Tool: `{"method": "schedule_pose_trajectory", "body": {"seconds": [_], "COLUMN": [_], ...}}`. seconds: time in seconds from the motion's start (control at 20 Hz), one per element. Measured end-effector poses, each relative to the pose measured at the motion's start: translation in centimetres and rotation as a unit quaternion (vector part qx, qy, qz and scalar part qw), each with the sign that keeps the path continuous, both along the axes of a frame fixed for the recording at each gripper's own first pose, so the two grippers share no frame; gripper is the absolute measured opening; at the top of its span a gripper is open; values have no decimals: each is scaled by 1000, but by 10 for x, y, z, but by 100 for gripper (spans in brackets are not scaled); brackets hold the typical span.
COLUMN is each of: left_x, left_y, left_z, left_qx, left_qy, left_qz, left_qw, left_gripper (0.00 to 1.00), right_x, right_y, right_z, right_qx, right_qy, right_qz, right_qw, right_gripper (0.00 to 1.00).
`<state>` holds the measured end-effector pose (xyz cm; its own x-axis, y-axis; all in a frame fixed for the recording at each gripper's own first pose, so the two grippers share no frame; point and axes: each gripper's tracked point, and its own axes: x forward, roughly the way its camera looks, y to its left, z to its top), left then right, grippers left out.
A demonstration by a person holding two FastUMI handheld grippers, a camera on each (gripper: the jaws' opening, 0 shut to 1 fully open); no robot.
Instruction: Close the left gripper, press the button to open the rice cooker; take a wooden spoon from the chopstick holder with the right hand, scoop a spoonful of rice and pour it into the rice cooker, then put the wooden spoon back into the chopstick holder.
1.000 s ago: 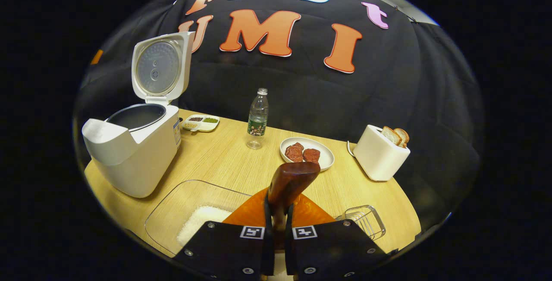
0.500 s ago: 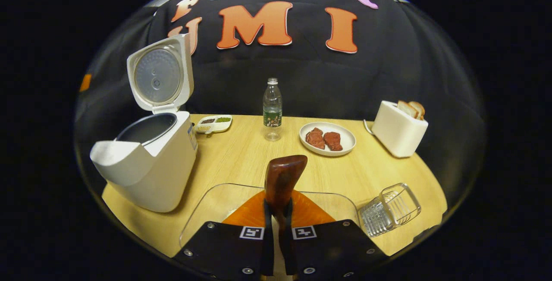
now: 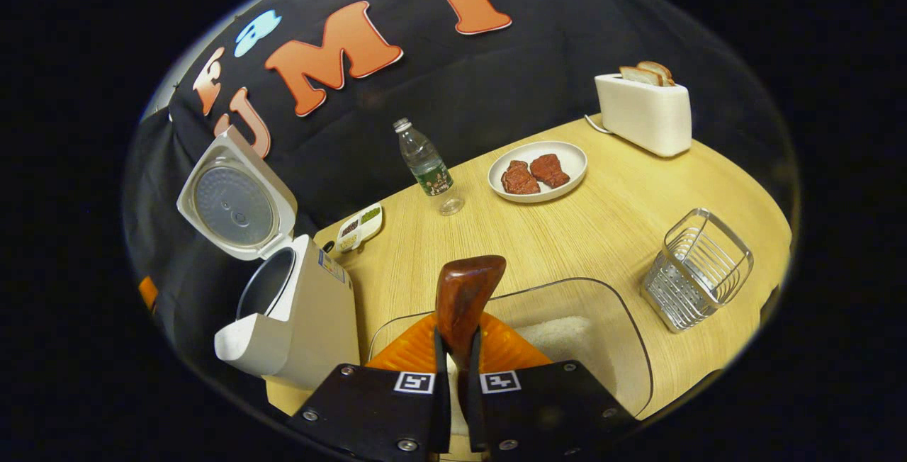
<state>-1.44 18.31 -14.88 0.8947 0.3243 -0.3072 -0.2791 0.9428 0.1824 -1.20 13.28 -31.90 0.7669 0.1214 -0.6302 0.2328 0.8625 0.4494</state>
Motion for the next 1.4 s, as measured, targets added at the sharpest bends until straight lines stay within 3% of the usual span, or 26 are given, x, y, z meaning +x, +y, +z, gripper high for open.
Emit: {"method": "schedule_pose_trajectory", "body": {"seconds": [0.5, 0.9, 1.4], "left_x": [-5, -2, -9], "left_y": [-1, -17, -27], "left_z": [-1, 6, 16], "left_qx": [-1, 0, -9], "left_qy": [4, -6, -25], "left_qz": [-1, -5, 11], "left_qw": [1000, 1000, 1000], "left_gripper": [99, 99, 99], "right_x": [3, -3, 14], "right_y": [9, -53, -66], "right_z": [-6, 5, 68], "right_qx": [141, 202, 356], "right_qy": [35, 22, 1], "right_qz": [-16, -50, -82], "right_qw": [989, 978, 931], "right_gripper": [9, 9, 9]}}
